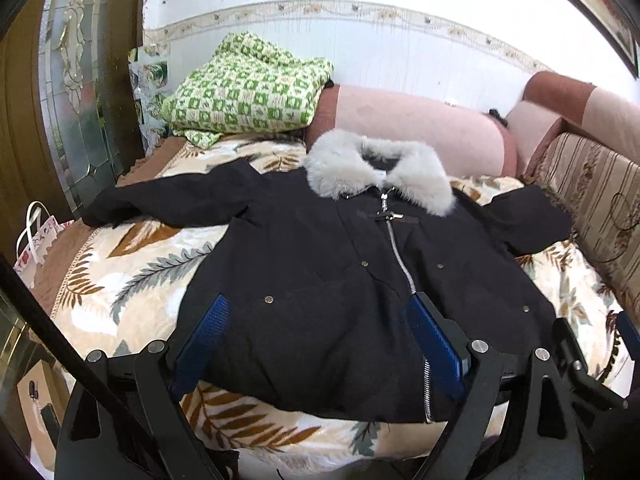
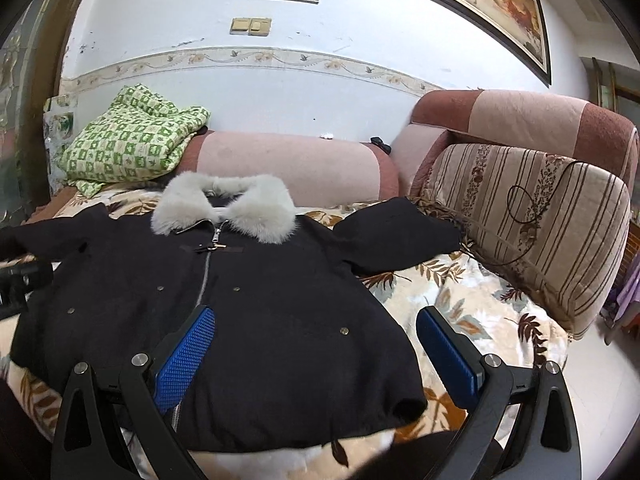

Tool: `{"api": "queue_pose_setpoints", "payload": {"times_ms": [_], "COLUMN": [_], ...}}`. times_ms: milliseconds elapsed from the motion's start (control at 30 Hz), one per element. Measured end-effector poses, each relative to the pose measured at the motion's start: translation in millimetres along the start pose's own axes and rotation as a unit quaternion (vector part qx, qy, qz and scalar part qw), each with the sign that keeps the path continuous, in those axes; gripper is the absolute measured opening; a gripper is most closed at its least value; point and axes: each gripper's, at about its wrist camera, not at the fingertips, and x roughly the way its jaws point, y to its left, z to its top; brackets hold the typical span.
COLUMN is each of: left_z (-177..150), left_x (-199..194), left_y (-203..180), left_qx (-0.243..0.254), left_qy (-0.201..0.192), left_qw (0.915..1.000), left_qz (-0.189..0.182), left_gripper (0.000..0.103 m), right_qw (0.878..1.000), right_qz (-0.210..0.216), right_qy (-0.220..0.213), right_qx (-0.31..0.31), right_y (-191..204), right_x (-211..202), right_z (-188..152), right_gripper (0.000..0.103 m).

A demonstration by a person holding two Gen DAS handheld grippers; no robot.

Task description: Fold large clothes

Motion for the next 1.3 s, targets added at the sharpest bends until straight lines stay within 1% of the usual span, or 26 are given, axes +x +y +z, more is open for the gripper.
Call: {"api": "queue_pose_setpoints", "payload": {"times_ms": [133, 200, 333, 400, 500, 567, 600, 700, 767, 800, 833, 900, 967, 1033, 1133, 1200, 1267, 1300], "left_z": [-3.6, -6.2, -8.3, -7.5, -5.6, -5.4, -4.5, -1.6, 1.1, 2.8, 4.6, 7.2, 10.4, 13.6, 18.9, 22.4, 25.1, 26.2], "left_x": [-22.7, -32.5, -45.2, -49.5, -50.8, -50.8, -49.8, -41.0, -32.8, -27.3, -22.2, -10.1, 4.2, 19.1, 43.2, 58.9, 73.1, 79.8], "left_y": [2.2, 2.7, 2.6, 3.4, 3.6, 2.6, 2.0, 1.1, 2.2, 3.6, 5.0, 7.1, 10.9, 16.6, 30.3, 39.6, 47.4, 51.8], "left_qx": [-0.001, -0.002, -0.005, -0.011, -0.018, -0.014, -0.013, -0.010, -0.009, -0.010, -0.011, -0.013, -0.012, -0.018, -0.039, -0.047, -0.046, -0.046], "left_qy": [-0.019, -0.026, -0.029, -0.032, -0.032, -0.033, -0.032, -0.027, -0.020, -0.017, -0.015, -0.007, 0.005, 0.019, 0.038, 0.050, 0.063, 0.068], "left_qw": [0.9998, 0.9997, 0.9994, 0.9990, 0.9987, 0.9989, 0.9990, 0.9994, 0.9996, 0.9997, 0.9997, 0.9998, 0.9998, 0.9995, 0.9984, 0.9976, 0.9970, 0.9966], "left_qz": [-0.003, -0.005, -0.016, -0.030, -0.035, -0.030, -0.027, -0.020, -0.018, -0.017, -0.016, -0.015, -0.014, -0.017, -0.018, -0.012, -0.002, 0.003], "left_gripper": [0.090, 0.090, 0.090, 0.090, 0.090, 0.090, 0.090, 0.090, 0.090, 0.090, 0.090, 0.090, 0.090, 0.090, 0.089, 0.082, 0.071, 0.069], "right_qw": [1.000, 0.999, 0.996, 0.992, 0.987, 0.982, 0.980, 0.964, 0.950, 0.948, 0.949, 0.965, 0.979, 0.985, 0.988, 0.987, 0.986, 0.985], "right_qz": [0.020, 0.031, 0.079, 0.105, 0.138, 0.164, 0.170, 0.211, 0.230, 0.232, 0.223, 0.183, 0.143, 0.125, 0.114, 0.113, 0.117, 0.120], "right_qy": [0.009, 0.020, 0.028, 0.037, 0.046, 0.043, 0.042, 0.044, 0.087, 0.101, 0.112, 0.110, 0.097, 0.086, 0.081, 0.083, 0.092, 0.097], "right_qx": [0.013, 0.019, 0.036, 0.052, 0.065, 0.087, 0.097, 0.157, 0.191, 0.194, 0.191, 0.153, 0.104, 0.078, 0.068, 0.072, 0.077, 0.079], "right_y": [-5.1, -8.7, -14.2, -17.1, -19.6, -24.0, -25.4, -36.4, -38.4, -36.9, -34.7, -26.6, -16.5, -13.2, -12.7, -11.8, -9.0, -5.9], "right_x": [-14.3, -17.3, -25.1, -28.3, -31.2, -31.8, -30.4, -18.5, 2.6, 9.0, 16.9, 25.3, 30.2, 36.1, 48.8, 58.5, 71.0, 77.4], "right_z": [0.7, 1.0, 0.2, 0.9, 5.5, 10.0, 11.2, 9.7, 5.5, 4.1, 2.2, 1.7, 6.3, 11.7, 21.0, 25.9, 30.0, 32.0], "right_gripper": [0.102, 0.102, 0.102, 0.102, 0.102, 0.102, 0.102, 0.102, 0.102, 0.102, 0.102, 0.102, 0.102, 0.102, 0.102, 0.101, 0.100, 0.100]}}
